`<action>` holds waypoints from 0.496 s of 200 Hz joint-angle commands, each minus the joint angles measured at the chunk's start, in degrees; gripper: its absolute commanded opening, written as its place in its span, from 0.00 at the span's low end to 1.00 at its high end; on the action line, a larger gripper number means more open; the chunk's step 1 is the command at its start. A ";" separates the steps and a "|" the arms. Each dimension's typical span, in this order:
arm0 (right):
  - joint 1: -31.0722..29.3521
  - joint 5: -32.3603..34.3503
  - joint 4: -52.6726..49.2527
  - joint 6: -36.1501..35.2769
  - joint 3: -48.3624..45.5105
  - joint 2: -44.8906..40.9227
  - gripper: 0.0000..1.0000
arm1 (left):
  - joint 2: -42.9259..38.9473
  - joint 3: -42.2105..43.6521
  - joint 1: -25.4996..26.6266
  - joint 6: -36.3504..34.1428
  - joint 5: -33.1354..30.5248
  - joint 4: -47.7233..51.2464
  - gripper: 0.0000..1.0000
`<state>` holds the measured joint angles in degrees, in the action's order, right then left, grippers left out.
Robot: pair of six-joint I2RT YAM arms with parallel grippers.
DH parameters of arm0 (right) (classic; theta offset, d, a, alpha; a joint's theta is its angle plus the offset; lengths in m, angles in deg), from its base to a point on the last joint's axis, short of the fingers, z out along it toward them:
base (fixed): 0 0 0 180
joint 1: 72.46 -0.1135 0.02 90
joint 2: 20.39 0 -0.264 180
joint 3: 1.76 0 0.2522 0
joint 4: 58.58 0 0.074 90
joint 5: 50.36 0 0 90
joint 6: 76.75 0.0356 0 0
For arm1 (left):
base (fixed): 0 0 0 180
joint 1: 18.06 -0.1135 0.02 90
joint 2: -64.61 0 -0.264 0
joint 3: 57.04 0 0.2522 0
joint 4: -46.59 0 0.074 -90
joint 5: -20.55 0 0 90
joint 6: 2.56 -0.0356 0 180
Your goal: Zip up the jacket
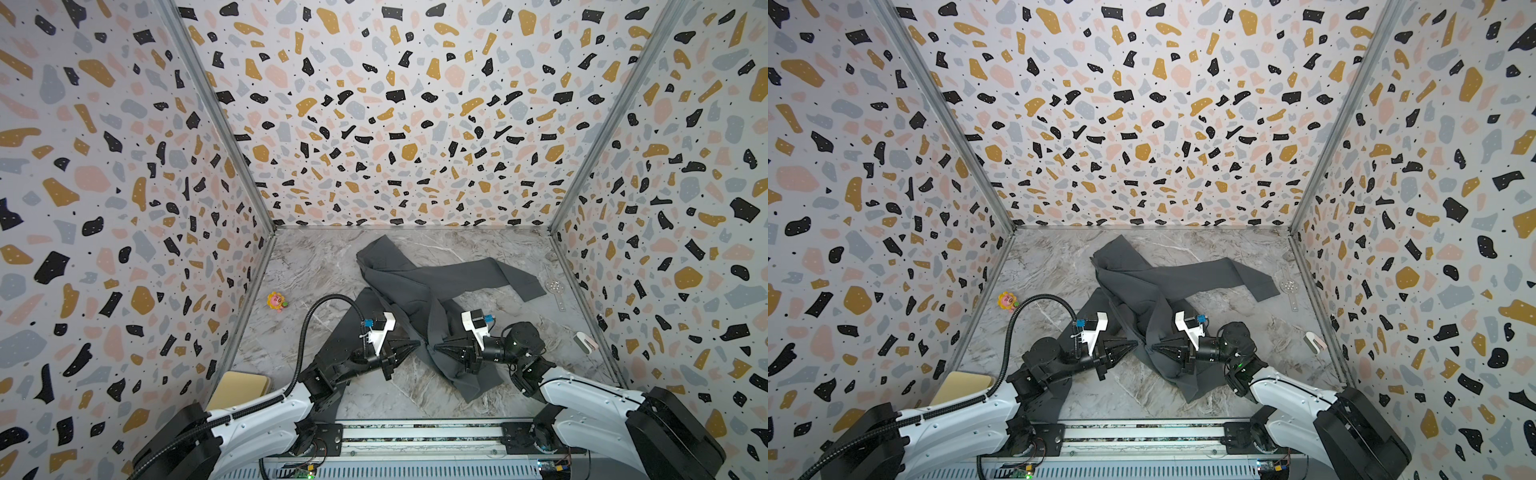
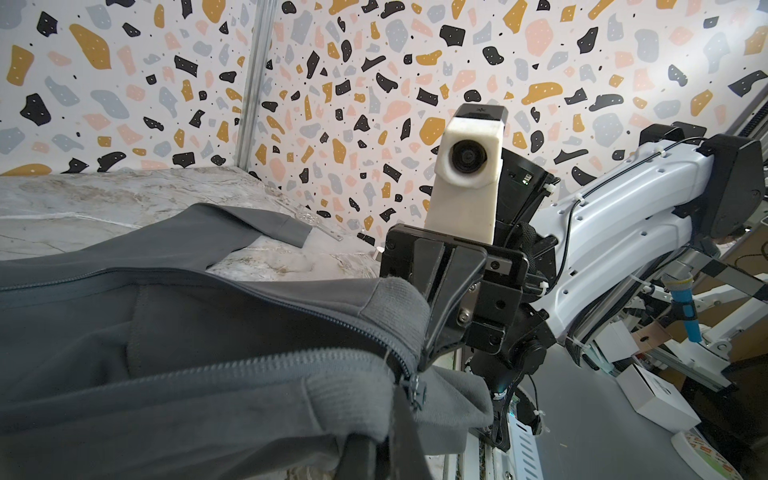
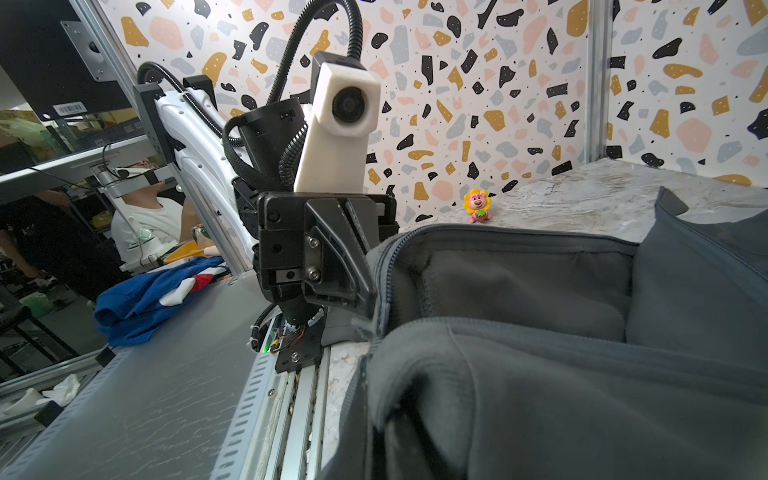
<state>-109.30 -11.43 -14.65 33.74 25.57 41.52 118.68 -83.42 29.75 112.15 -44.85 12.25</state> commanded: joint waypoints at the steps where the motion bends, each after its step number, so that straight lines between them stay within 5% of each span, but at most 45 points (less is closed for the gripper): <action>1: 0.10 -1.75 2.93 0.81 1.77 0.37 0.00 | -1.22 0.05 0.25 -0.09 1.59 -6.40 0.00; 99: 0.76 -2.14 3.64 0.69 2.79 1.57 0.00 | -0.87 -0.45 0.55 -0.18 2.56 -4.84 0.00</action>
<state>-109.04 -12.43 -13.56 34.02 25.72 43.09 118.68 -83.42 29.82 112.20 -44.34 12.41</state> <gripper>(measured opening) 0.063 0.066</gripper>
